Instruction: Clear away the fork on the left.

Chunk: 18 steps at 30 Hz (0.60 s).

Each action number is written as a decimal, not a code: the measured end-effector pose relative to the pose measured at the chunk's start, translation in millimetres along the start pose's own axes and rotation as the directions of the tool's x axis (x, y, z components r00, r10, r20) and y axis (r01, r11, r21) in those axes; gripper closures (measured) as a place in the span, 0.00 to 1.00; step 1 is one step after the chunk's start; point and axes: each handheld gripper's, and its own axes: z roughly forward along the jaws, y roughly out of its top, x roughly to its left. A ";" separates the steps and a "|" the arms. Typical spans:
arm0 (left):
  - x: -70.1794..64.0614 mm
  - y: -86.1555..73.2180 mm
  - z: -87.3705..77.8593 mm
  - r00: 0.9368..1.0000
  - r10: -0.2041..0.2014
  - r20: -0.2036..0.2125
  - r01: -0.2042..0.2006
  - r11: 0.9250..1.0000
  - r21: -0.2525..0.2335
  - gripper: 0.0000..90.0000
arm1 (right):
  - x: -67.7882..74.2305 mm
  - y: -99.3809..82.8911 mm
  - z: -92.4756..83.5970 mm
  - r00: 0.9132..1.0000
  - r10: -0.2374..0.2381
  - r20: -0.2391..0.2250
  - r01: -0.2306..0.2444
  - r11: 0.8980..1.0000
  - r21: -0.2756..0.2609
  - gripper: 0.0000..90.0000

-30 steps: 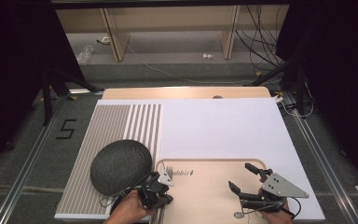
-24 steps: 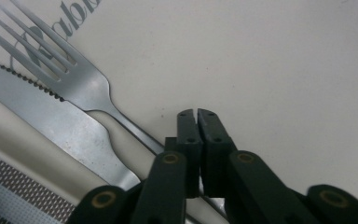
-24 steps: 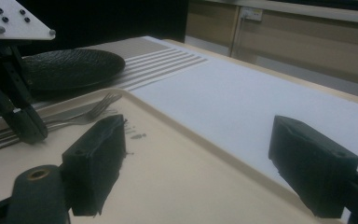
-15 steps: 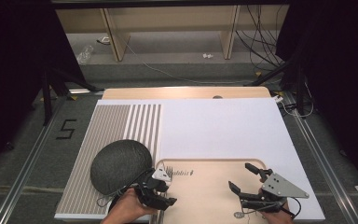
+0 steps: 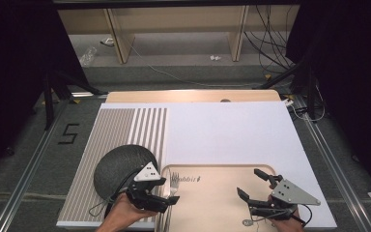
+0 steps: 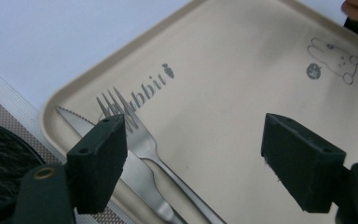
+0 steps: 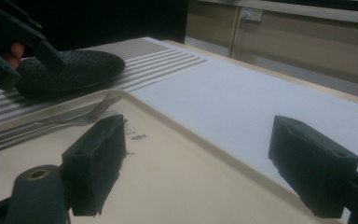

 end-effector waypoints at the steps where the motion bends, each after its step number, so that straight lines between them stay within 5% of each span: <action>1: 0.4 -0.3 -1.5 1.000 -0.001 0.002 0.001 1.000 -0.010 0.24 | 0.0 -0.1 0.1 1.000 0.000 0.000 0.000 1.000 -0.003 0.22; 18: 15.6 -7.9 -24.2 0.997 -0.069 -0.032 0.065 0.992 -0.108 0.19 | -0.8 -0.8 -1.2 1.000 0.004 0.001 -0.004 1.000 -0.006 0.22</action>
